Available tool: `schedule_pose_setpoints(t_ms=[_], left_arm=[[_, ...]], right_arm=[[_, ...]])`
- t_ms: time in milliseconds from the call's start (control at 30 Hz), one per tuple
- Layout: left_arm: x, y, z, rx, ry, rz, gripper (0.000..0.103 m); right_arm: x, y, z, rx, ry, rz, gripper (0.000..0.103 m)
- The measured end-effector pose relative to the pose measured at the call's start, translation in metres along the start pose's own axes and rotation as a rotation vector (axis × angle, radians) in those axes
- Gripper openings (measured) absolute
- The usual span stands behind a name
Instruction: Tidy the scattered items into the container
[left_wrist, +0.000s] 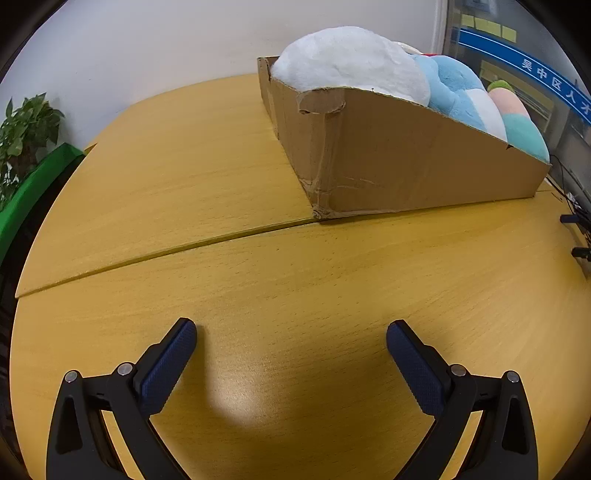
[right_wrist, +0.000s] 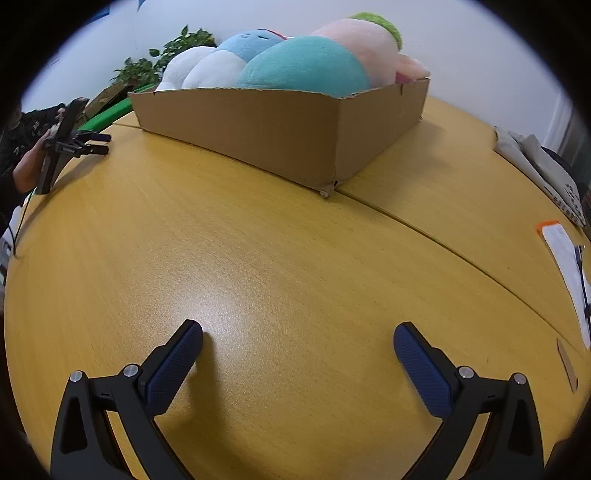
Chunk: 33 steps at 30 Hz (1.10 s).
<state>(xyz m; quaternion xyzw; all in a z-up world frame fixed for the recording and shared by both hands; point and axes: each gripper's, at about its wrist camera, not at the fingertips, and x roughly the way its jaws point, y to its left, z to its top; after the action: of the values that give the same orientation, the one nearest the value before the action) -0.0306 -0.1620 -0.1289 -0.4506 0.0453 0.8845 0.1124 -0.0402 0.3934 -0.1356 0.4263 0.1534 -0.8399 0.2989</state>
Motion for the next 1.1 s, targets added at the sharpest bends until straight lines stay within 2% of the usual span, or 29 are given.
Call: schedule_pose_setpoints(t_ms=[567,1100], left_arm=[[0.002,0.01,0.005,0.049,0.004,-0.033,0.103],[-0.003,-0.002,-0.009,0.058,-0.001,-0.034,0.103]], right_arm=[[-0.002,-0.005,0.0,-0.054,-0.001,0.039,0.103],[-0.001,-0.005,-0.001,-0.053,-0.001,0.037,0.103]])
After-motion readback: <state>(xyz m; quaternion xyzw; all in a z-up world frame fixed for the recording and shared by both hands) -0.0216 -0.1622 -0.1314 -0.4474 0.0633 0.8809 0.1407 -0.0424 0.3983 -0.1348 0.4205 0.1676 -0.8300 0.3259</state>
